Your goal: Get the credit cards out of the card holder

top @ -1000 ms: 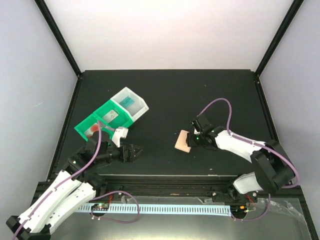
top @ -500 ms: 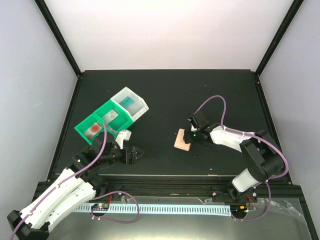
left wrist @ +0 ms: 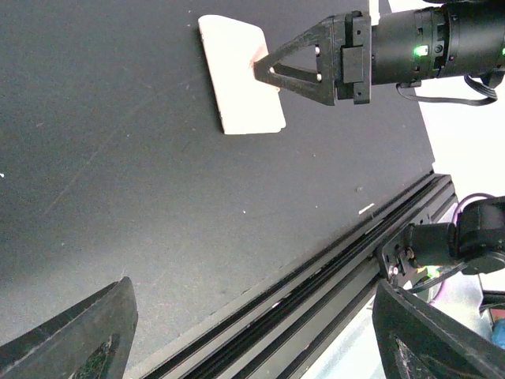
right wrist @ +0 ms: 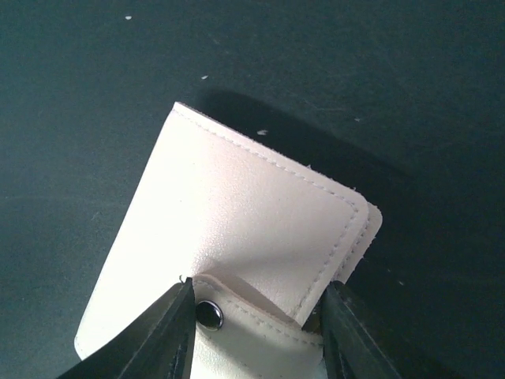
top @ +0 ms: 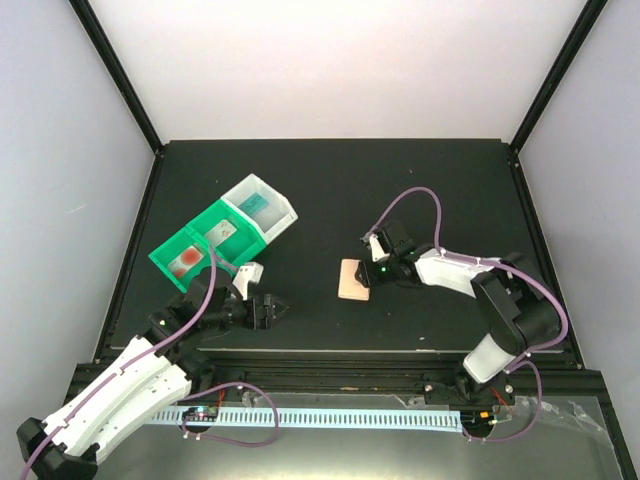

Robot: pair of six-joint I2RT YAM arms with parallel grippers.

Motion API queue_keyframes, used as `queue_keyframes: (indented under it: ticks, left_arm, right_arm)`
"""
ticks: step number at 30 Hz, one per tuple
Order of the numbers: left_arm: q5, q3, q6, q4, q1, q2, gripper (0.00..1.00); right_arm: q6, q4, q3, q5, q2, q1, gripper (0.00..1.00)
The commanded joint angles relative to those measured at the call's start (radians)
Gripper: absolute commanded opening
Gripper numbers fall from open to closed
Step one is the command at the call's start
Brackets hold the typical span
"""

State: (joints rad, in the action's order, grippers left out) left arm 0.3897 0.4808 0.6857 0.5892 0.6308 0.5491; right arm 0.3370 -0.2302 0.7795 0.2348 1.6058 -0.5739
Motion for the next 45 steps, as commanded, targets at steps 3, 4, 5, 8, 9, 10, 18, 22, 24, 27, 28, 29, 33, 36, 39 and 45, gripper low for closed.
queue_keyframes:
  ticks: [3,4,5,8,9,10,18,22,24,27,28,29,33,36,39,45]
  left_arm:
    - [0.014,-0.018,0.048,-0.053,0.006,-0.006,0.83]
    - [0.016,-0.020,0.050,-0.056,0.006,-0.004,0.83]
    - [0.017,-0.022,0.050,-0.056,0.006,-0.001,0.82]
    - [0.010,-0.024,0.049,-0.052,0.007,-0.001,0.82]
    - [0.010,-0.024,0.049,-0.051,0.007,-0.005,0.82]
    - [0.009,-0.025,0.050,-0.051,0.007,-0.008,0.82]
    - [-0.015,-0.017,0.022,-0.039,0.008,-0.049,0.82]
    - [-0.031,0.007,0.002,-0.024,0.009,-0.045,0.83]
    - [-0.044,0.021,-0.009,-0.011,0.007,-0.043,0.83]
    - [-0.056,0.032,-0.017,0.002,0.007,-0.045,0.83]
    - [-0.056,0.036,-0.016,0.006,0.007,-0.046,0.83]
    - [-0.055,0.041,-0.016,0.008,0.007,-0.049,0.83]
    - [-0.054,0.056,-0.013,0.018,0.007,-0.065,0.83]
    - [-0.066,0.061,-0.014,0.030,0.008,-0.084,0.84]
    - [-0.074,0.056,-0.014,0.041,0.008,-0.098,0.84]
    - [-0.075,0.046,-0.012,0.046,0.007,-0.106,0.84]
  right_arm:
    - [-0.062,0.059,0.026,0.055,0.037,-0.058,0.42]
    - [-0.067,0.057,0.030,0.053,0.044,-0.074,0.42]
    - [-0.070,0.053,0.034,0.050,0.049,-0.088,0.42]
    - [-0.065,0.049,0.037,0.027,0.047,-0.128,0.41]
    - [-0.059,0.044,0.039,0.015,0.042,-0.140,0.41]
    - [-0.046,0.032,0.041,-0.003,0.035,-0.152,0.41]
    - [0.211,-0.187,0.106,-0.168,-0.030,-0.198,0.33]
    - [0.273,-0.245,0.155,-0.232,-0.046,-0.249,0.32]
    - [0.300,-0.272,0.183,-0.267,-0.041,-0.272,0.31]
    - [0.321,-0.296,0.219,-0.300,-0.024,-0.303,0.30]
    - [0.327,-0.304,0.233,-0.308,-0.018,-0.314,0.30]
    - [0.333,-0.313,0.248,-0.318,-0.008,-0.327,0.30]
    - [0.350,-0.346,0.296,-0.362,0.036,-0.371,0.28]
    - [0.356,-0.354,0.315,-0.378,0.067,-0.386,0.27]
    - [0.364,-0.373,0.330,-0.409,0.091,-0.395,0.25]
    - [0.367,-0.400,0.345,-0.449,0.140,-0.403,0.25]
